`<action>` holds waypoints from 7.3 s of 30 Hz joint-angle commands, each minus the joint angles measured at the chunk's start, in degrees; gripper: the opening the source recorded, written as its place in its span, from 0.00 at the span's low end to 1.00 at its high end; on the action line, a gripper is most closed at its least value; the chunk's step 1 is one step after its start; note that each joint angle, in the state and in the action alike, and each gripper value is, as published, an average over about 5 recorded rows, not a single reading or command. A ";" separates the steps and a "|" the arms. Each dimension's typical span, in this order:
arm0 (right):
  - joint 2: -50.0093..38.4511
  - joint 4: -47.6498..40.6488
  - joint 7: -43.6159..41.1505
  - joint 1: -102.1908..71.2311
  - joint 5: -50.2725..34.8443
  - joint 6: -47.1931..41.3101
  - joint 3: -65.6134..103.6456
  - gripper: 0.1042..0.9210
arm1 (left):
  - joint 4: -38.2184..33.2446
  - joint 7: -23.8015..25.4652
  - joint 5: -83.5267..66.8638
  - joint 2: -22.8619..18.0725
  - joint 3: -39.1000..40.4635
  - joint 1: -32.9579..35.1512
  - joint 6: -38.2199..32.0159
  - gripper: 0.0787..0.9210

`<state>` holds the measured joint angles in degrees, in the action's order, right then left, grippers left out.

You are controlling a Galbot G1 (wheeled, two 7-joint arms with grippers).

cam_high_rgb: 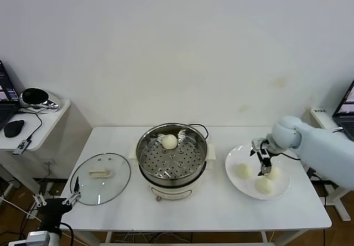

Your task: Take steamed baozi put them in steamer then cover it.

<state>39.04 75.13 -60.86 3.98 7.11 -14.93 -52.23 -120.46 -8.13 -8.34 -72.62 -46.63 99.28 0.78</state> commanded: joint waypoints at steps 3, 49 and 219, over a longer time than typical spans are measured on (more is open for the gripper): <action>6.91 -8.41 1.04 -7.17 4.24 1.48 5.71 0.88 | 0.21 -0.03 -0.01 -0.07 -0.30 0.18 -0.15 0.88; 4.54 8.46 -0.81 34.91 -22.68 -9.73 -13.12 0.60 | 0.24 -0.04 -0.54 0.82 0.17 -0.25 -0.24 0.88; 14.27 6.66 -3.73 37.88 -18.72 5.50 -11.83 0.55 | 0.28 0.16 -0.16 0.32 0.89 -1.03 0.19 0.88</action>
<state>42.00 81.17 -65.69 24.85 -2.85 -13.40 -55.39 -120.05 -7.97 -8.43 -72.20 -45.68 98.36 0.97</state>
